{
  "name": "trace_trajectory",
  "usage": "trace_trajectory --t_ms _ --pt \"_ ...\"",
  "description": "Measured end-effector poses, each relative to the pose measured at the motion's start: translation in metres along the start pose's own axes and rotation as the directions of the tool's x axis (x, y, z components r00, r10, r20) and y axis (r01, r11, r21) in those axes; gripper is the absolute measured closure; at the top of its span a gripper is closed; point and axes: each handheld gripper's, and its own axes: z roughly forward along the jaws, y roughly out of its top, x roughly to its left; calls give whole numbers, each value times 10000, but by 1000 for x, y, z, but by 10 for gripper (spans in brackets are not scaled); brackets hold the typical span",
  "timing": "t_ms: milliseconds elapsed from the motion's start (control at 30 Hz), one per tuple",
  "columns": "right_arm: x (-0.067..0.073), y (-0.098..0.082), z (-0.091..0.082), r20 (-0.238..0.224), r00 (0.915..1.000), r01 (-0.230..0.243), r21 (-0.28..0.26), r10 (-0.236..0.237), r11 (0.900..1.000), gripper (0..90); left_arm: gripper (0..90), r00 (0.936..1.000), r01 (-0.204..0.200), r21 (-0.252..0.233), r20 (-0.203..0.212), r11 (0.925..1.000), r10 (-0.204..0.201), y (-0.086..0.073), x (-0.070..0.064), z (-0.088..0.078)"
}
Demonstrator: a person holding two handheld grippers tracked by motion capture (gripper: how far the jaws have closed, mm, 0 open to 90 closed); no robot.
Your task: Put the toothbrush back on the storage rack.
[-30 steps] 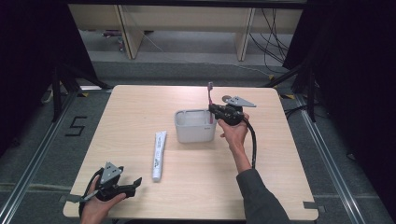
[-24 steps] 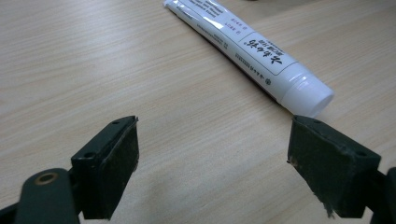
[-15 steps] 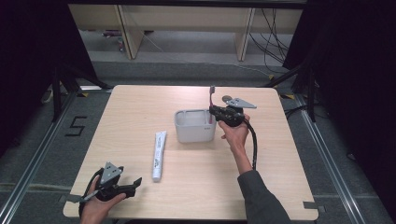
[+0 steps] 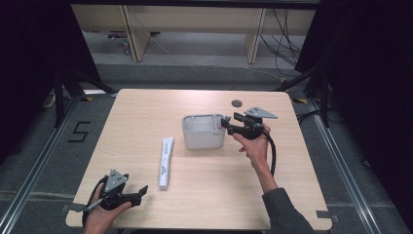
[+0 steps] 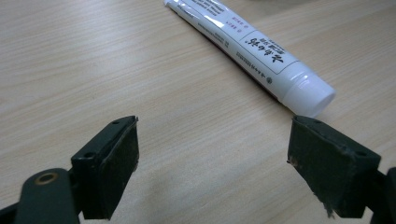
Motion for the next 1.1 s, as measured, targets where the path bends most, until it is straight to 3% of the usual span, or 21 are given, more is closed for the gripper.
trace_trajectory --t_ms 200,233,333,367,400,500,600,667,733,767,900,933,967,1100 --pt "6 -2 -22 -275 9995 187 219 -181 9996 284 161 10000 46 -38 -4 10000 -46 0 0 1" --pt "6 -2 -26 -402 9978 545 238 -535 9982 272 161 10000 -1 11 -25 10000 1 0 1 0" --pt "10 -4 -33 -331 9991 278 456 -263 9986 266 161 10000 22 33 -33 10000 -21 0 1 0" --pt "9 -5 -34 -381 9980 517 386 -502 9979 266 161 10000 20 35 -32 10000 -20 0 1 0" --pt "12 -7 -38 -403 9988 311 512 -291 9982 263 161 10000 22 33 -30 10000 -22 0 1 0" --pt "11 -12 -47 -416 9972 650 656 -624 9957 261 161 10000 -4 4 -19 10000 4 0 0 0" --pt "14 -14 -51 -446 9985 357 675 -327 9971 260 161 10000 -11 4 -22 10000 11 0 0 0" --pt "12 -16 -55 -343 9967 758 658 -736 9950 261 161 10000 17 31 -29 10000 -17 0 0 -1" --pt "15 -19 -59 -449 9978 525 811 -490 9953 263 161 10000 55 -19 -25 10000 -55 0 0 -1" --pt "13 -20 -61 -442 9957 844 766 -811 9935 263 161 10000 63 -14 -22 10000 -63 0 0 -1" --pt "14 -25 -72 -348 9985 441 932 -411 9947 266 161 10000 19 22 -13 10000 -19 0 1 -1" --pt "14 -25 -72 -348 9985 441 932 -411 9947 266 161 10000 -3 58 -13 10000 3 0 1 -1" --pt "12 -27 -75 -175 9964 837 949 -824 9920 265 161 10000 3 56 -17 10000 -3 0 0 -1" --pt "14 -34 -80 -216 9980 622 1094 -602 9920 265 161 10000 -1 34 -12 10000 1 0 1 -1"
